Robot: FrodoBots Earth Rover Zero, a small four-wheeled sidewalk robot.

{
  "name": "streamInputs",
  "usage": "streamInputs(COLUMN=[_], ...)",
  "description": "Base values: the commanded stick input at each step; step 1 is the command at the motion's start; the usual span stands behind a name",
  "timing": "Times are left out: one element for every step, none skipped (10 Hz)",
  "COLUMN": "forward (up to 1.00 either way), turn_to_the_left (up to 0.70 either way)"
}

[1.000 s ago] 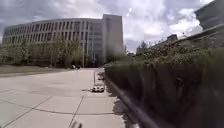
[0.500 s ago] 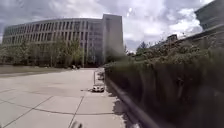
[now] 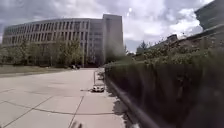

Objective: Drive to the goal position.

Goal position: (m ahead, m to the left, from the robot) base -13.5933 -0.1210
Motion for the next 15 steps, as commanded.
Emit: streamInputs(forward=[0.06,0.06,0.06,0.06,0.06,0.06,0.06,0.06,0.05,0.05,0.05,0.05,0.05,0.05,0.06], turn_to_the_left=[0.0,0.0,0.0,0.0,0.0,0.0,0.0,0.0,0.0,0.0,0.0,0.0,0.0,0.0,0.0])
